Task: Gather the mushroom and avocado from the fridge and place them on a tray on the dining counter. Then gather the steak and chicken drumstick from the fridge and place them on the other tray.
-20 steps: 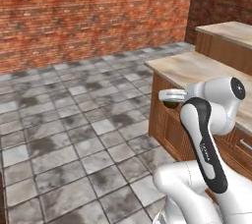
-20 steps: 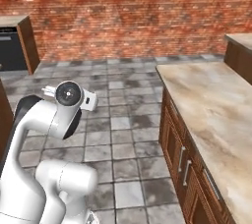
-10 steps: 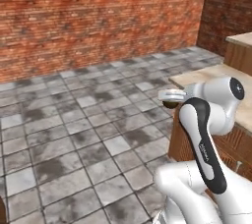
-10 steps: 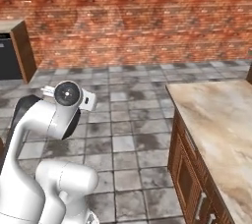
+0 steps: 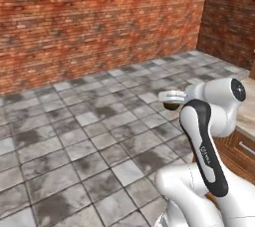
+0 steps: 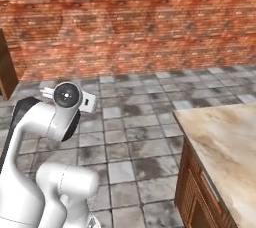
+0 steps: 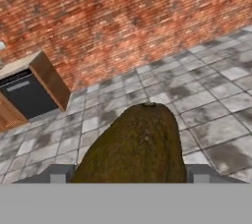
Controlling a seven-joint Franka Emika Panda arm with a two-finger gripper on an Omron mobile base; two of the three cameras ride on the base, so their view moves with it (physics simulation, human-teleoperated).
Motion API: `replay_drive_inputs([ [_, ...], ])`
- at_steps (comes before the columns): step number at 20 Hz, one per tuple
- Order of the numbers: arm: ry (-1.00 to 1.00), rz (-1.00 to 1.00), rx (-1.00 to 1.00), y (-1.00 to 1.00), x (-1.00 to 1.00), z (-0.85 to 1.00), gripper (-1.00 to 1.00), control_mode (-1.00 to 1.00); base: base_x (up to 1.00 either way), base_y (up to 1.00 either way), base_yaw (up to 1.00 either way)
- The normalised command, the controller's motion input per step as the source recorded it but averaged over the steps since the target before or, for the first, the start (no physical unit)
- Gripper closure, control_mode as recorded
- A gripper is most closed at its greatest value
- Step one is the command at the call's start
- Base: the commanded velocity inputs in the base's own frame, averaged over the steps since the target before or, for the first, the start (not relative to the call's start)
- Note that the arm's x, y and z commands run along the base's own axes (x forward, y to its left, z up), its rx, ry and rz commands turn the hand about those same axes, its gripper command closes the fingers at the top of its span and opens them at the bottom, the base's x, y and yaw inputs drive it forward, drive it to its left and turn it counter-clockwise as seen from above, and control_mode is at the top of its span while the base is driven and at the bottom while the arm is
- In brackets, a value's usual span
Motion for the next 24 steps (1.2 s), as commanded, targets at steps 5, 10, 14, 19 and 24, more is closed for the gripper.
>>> replay_drive_inputs([
  [5, 0.0, 0.0, 0.0, 0.0, 0.0, 0.0, 1.0, 1.0, 0.86, 0.22, -0.42],
  [10, 0.0, 0.0, 0.0, 0.0, 0.0, 0.0, 1.0, 1.0, 0.76, 0.22, -0.5],
  [14, 0.0, 0.0, 0.0, 0.0, 0.0, 0.0, 1.0, 1.0, 0.66, 0.34, -0.53],
  [19, 0.0, 0.0, 0.0, 0.0, 0.0, 0.0, 1.0, 1.0, 0.61, 0.39, -0.57],
  [24, 0.0, 0.0, 0.0, 0.0, 0.0, 0.0, 1.0, 1.0, 0.6, 0.39, -0.56],
])
